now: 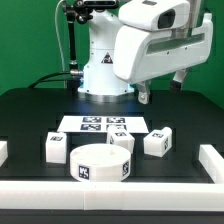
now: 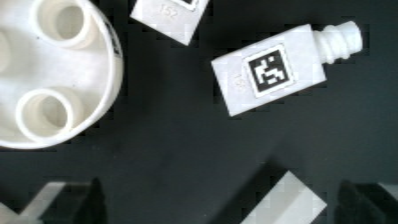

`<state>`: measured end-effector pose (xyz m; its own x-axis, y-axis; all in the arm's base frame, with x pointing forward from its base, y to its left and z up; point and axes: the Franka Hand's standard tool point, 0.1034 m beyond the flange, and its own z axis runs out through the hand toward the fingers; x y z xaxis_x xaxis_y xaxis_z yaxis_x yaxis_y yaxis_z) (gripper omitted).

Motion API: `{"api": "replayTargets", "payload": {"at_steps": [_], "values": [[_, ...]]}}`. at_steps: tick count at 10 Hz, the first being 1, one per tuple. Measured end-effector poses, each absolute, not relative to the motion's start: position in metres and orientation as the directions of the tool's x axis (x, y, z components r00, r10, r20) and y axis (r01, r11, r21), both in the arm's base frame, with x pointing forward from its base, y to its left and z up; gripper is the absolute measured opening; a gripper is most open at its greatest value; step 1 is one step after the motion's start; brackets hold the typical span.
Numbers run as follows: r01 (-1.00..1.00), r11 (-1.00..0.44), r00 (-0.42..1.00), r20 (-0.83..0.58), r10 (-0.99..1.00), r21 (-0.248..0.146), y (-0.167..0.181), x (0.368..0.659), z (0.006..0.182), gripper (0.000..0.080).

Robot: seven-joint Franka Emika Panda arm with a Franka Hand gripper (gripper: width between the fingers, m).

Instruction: Assemble stool

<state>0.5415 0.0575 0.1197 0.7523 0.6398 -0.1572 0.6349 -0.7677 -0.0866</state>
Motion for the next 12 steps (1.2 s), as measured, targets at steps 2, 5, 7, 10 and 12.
{"api": "replayTargets", "payload": {"at_steps": [2,5,7,10,12], "values": [[0.635,-0.768,0.752,-0.157,0.640,-0.087,0.058,0.542,0.120,0.0650],[0.686,-0.721,0.707,-0.143,0.692,-0.095,0.052,0.541,0.119,0.0650],[0.791,-0.601,0.594,-0.097,0.799,-0.115,0.007,0.526,0.104,0.0650],[0.888,-0.429,0.428,-0.042,0.903,-0.164,-0.033,0.518,0.076,0.0650],[0.881,-0.443,0.442,-0.045,0.896,-0.164,-0.033,0.518,0.075,0.0650]]}}
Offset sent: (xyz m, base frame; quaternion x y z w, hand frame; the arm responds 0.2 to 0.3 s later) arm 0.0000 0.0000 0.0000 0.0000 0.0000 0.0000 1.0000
